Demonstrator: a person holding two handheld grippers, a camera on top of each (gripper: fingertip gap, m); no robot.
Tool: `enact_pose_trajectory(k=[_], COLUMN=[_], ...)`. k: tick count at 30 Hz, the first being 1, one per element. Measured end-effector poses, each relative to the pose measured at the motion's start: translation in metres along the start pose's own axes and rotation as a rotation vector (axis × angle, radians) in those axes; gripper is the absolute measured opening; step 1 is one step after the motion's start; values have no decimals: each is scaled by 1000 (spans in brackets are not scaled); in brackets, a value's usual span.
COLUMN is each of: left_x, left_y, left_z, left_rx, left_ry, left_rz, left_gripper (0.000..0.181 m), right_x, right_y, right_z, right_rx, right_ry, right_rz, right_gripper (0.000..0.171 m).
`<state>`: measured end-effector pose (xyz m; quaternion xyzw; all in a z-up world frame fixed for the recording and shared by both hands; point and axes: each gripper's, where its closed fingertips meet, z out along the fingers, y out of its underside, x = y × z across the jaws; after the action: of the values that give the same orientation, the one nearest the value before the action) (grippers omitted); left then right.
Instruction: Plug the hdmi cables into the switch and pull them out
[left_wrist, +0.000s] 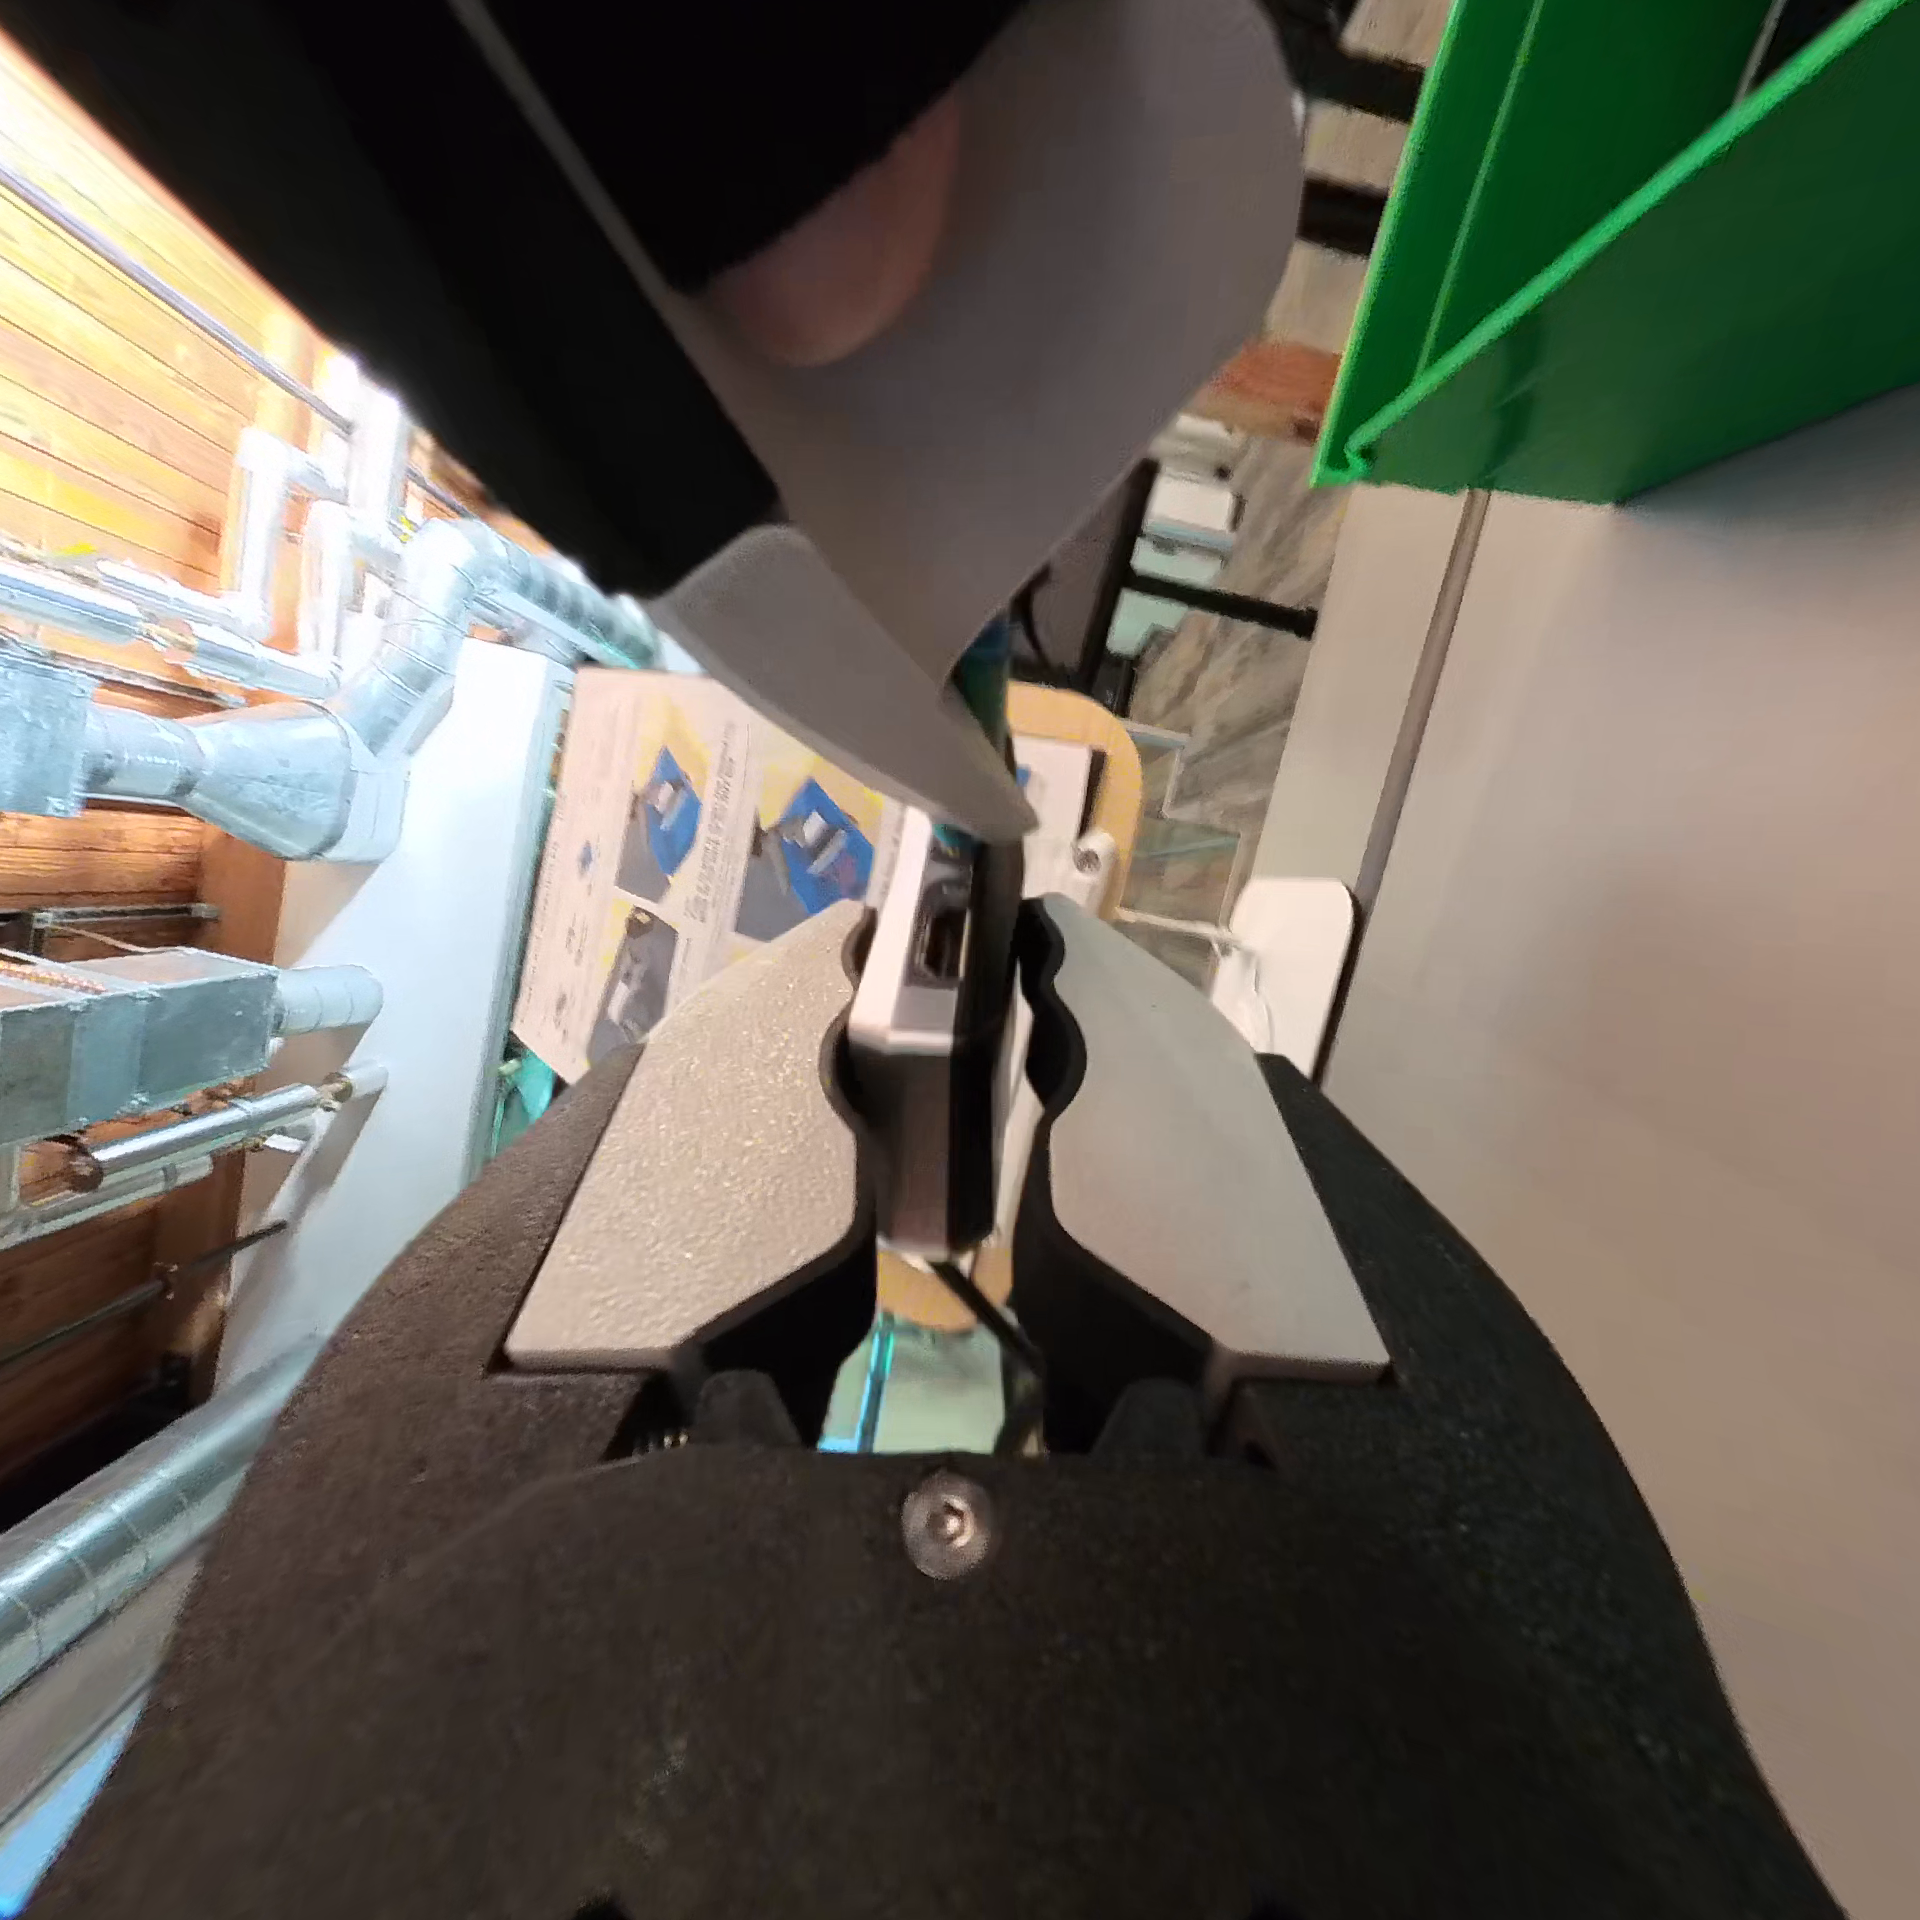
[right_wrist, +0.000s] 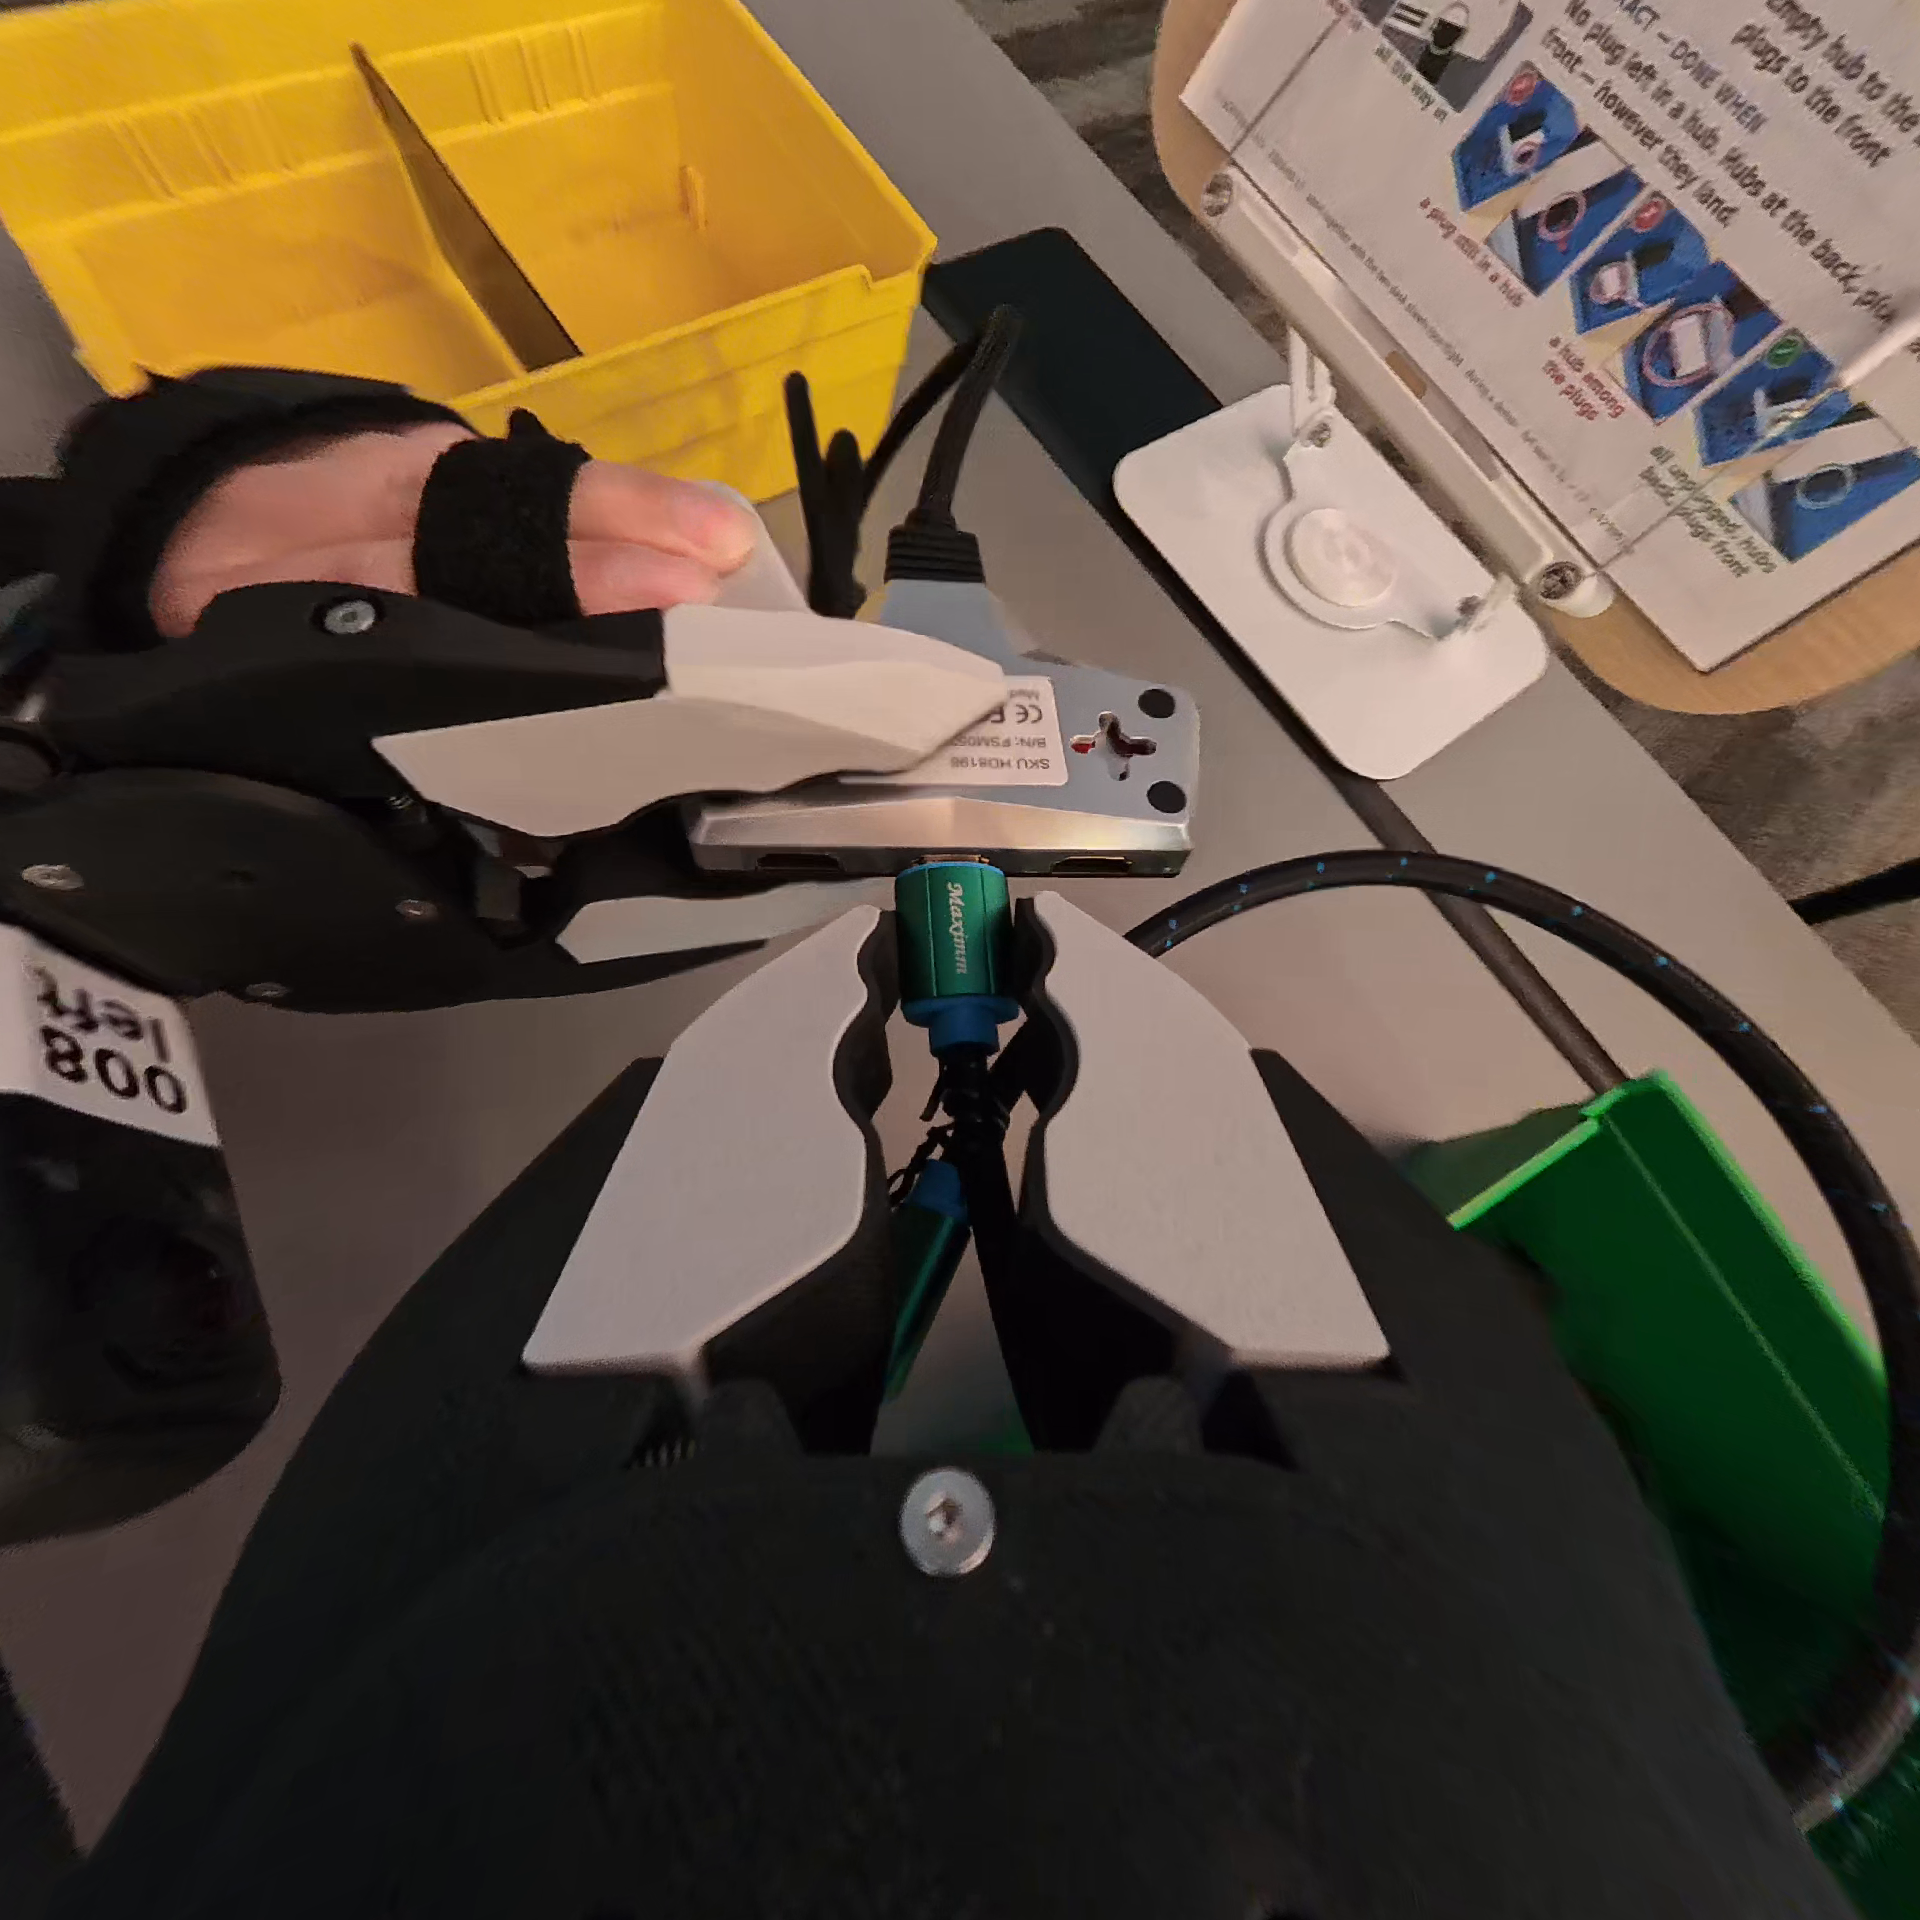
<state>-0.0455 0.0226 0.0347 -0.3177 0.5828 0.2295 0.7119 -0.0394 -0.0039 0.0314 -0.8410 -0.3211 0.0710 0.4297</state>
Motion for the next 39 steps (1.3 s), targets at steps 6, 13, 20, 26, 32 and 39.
enact_pose_trajectory(k=[6,13,20,26,32,39], left_x=[5,17,16,12,7,3], left_y=[-10,-5,2,7,7,4], left_z=[-4,-2,0,1,0,-1], left_rx=[47,-12,-35,-71,-48,-88], left_ry=[17,59,99,94,80,64], left_rz=[56,69,24,-3,-15,8], left_gripper=[27,23,23,22,22,22], right_x=[-6,-4,-4,-4,-5,-5], right_y=[6,13,9,3,-1,-3], right_z=[-1,7,12,13,11,7], right_rx=[-30,-70,-36,-29,-19,2], right_ry=[-72,-71,-92,13,72,41], right_rz=[8,-26,-38,-45,-90,-70], right_gripper=[23,23,23,23,23,23])
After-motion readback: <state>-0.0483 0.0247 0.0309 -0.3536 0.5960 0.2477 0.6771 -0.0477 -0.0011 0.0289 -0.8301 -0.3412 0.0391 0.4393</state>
